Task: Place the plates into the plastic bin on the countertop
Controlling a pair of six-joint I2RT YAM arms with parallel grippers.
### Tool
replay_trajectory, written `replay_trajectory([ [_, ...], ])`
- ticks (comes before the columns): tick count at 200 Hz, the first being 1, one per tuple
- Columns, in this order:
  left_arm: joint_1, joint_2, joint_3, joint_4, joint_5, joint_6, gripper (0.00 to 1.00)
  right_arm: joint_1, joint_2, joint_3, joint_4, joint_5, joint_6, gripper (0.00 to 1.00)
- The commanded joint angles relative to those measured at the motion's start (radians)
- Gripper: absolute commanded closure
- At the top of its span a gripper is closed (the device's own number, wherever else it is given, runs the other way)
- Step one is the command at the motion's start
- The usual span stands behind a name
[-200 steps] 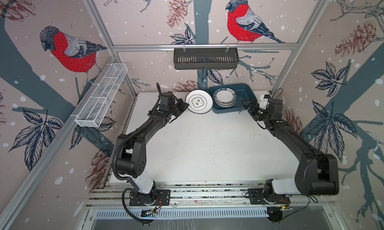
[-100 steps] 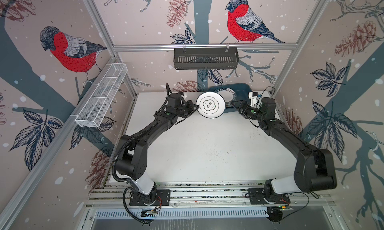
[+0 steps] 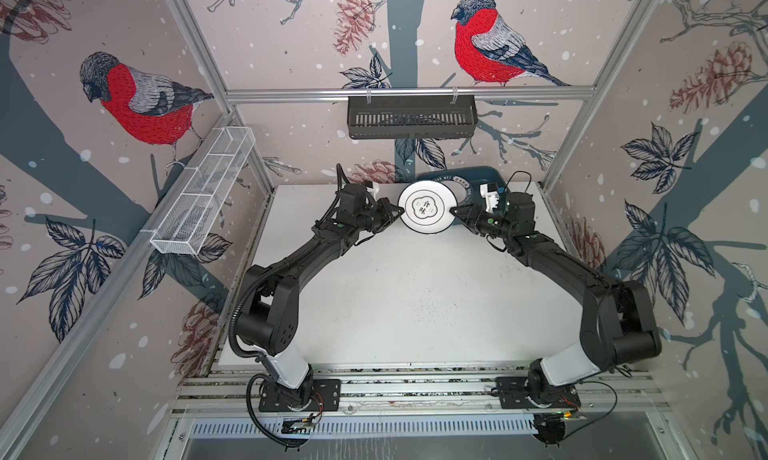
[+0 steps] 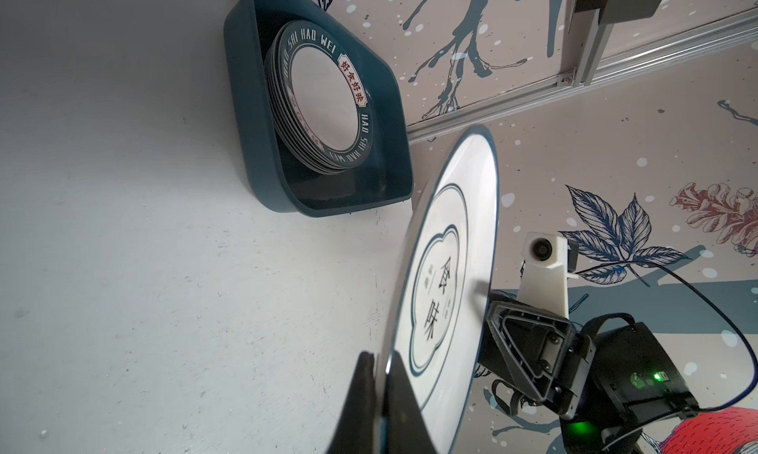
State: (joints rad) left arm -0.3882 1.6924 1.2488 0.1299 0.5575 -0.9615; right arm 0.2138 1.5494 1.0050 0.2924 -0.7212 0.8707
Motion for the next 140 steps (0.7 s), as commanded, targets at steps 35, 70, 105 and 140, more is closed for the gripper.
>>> replay_trajectory([
  [35,0.0,0.016,0.039,0.046,0.025,0.006,1.0,0.002,0.037,0.019,0.014,-0.01,-0.006,0.89],
  [70,0.0,0.028,0.064,0.025,0.028,0.02,0.84,-0.006,0.031,0.014,0.006,0.014,0.0,0.93],
  [105,0.001,0.016,0.082,-0.023,0.002,0.067,0.45,-0.042,0.036,0.009,0.01,0.024,0.031,0.96],
  [140,0.008,-0.022,0.08,-0.094,-0.073,0.125,0.24,-0.091,0.036,0.016,-0.005,0.029,0.037,0.97],
])
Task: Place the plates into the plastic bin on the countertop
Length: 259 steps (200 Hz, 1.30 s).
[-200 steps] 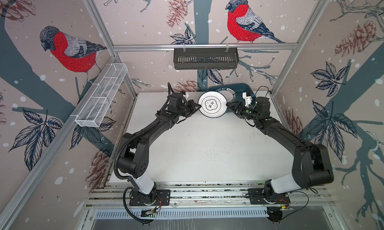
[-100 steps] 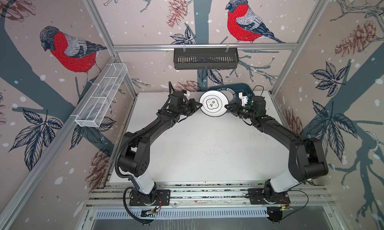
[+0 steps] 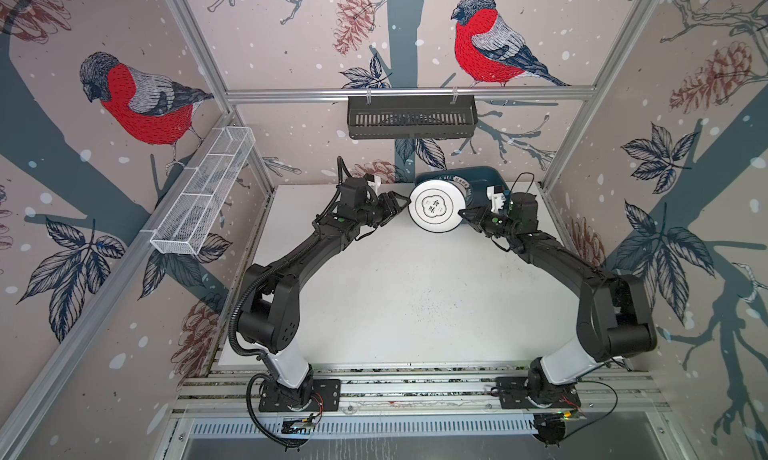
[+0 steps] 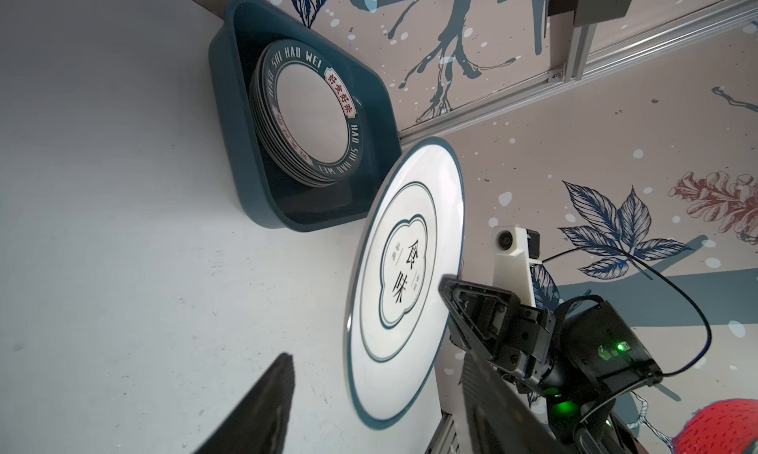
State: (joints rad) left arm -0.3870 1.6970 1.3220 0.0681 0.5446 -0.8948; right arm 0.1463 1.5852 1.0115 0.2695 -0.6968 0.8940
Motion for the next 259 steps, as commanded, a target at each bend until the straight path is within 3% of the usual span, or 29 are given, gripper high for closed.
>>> replay_trajectory([
  [1,0.006,-0.028,0.006,-0.035,-0.063,0.059,0.23,-0.025,0.001,0.01,0.017,0.005,0.014,0.97],
  [43,0.005,-0.083,-0.02,-0.059,-0.124,0.12,0.04,-0.096,0.0,0.024,-0.034,0.061,0.039,0.96],
  [130,-0.006,-0.078,-0.016,0.007,-0.12,0.133,0.04,-0.164,0.007,0.065,-0.135,0.155,0.104,0.96],
  [181,-0.011,-0.101,-0.016,0.043,-0.102,0.205,0.04,-0.162,0.04,0.104,-0.141,0.2,0.111,0.96],
  [259,-0.009,-0.06,0.042,0.1,-0.096,0.321,0.04,-0.108,0.209,0.263,-0.131,0.292,0.138,0.96],
])
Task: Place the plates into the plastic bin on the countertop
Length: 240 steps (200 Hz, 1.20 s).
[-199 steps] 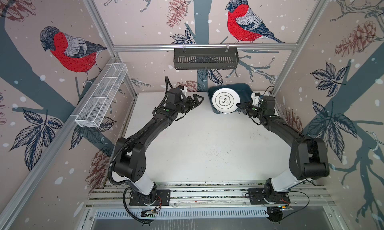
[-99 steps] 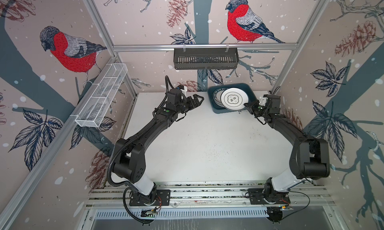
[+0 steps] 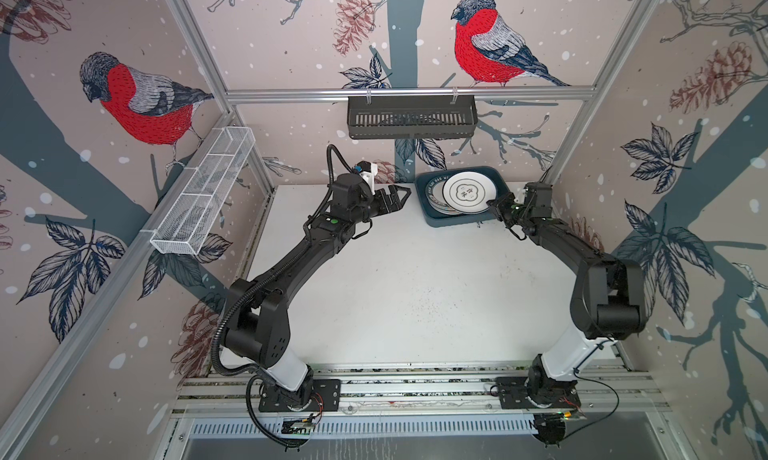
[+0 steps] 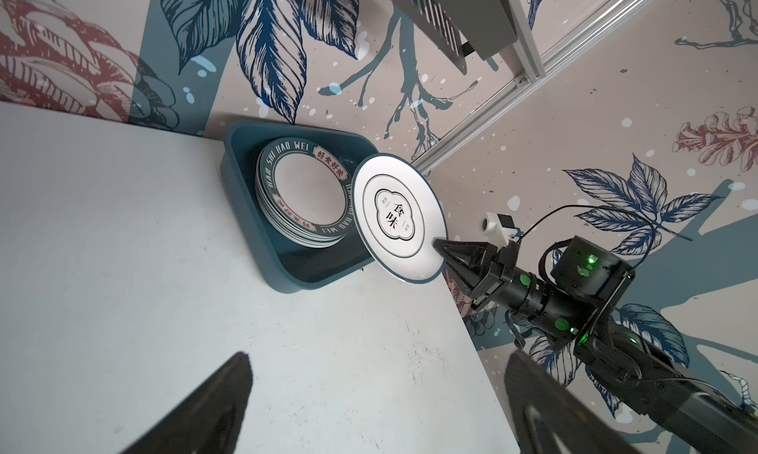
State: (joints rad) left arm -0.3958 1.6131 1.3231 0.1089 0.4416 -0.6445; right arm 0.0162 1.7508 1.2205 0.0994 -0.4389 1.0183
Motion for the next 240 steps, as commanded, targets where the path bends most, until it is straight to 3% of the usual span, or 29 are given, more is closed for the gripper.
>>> replay_trajectory([
  [1,0.0,0.026,0.043,0.059,0.007,0.074,0.04,0.023,0.047,0.057,0.039,0.035,0.016,0.96],
  [47,0.0,0.096,0.166,0.014,-0.012,0.171,0.04,0.062,0.205,0.228,0.034,0.086,0.044,0.96],
  [106,0.021,0.136,0.197,-0.002,-0.029,0.204,0.04,0.092,0.401,0.449,-0.023,0.108,0.075,0.96],
  [240,0.051,0.218,0.233,0.035,0.0,0.152,0.04,0.102,0.518,0.542,-0.09,0.146,0.087,0.96],
])
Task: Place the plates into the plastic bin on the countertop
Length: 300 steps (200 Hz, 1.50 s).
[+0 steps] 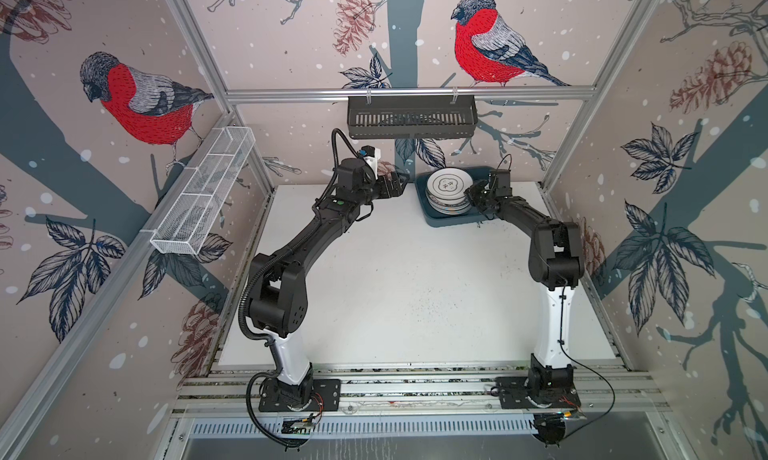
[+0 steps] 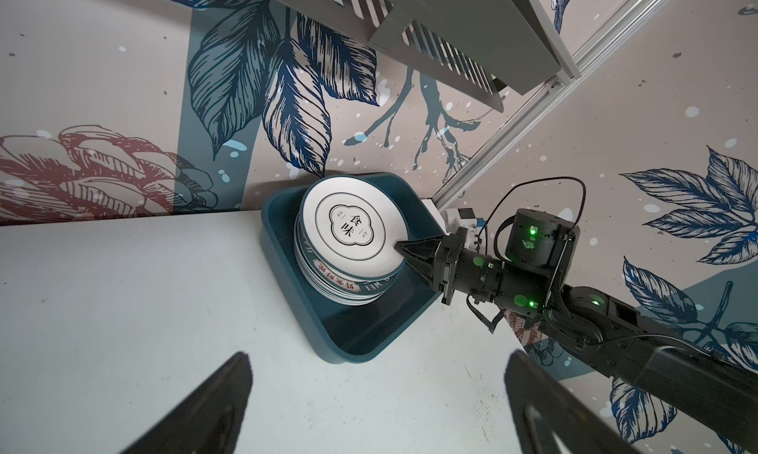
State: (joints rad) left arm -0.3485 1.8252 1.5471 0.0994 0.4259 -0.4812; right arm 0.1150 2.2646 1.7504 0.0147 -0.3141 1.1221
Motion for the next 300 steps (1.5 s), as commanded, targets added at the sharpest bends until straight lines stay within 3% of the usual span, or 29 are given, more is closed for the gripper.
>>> replay_trajectory([
  [1,0.004,0.006,0.009,0.045,0.016,-0.012,0.04,0.003,0.003,0.013,-0.006,0.022,-0.018,0.96],
  [81,0.02,0.038,0.046,0.03,0.038,-0.02,0.04,0.006,0.022,0.036,-0.048,0.053,-0.044,0.92],
  [174,0.04,0.052,0.055,0.022,0.059,-0.025,0.04,0.011,0.031,0.09,-0.153,0.102,-0.076,0.7],
  [300,0.059,0.047,0.04,0.017,0.09,-0.026,0.04,0.028,0.013,0.119,-0.212,0.161,-0.112,0.56],
])
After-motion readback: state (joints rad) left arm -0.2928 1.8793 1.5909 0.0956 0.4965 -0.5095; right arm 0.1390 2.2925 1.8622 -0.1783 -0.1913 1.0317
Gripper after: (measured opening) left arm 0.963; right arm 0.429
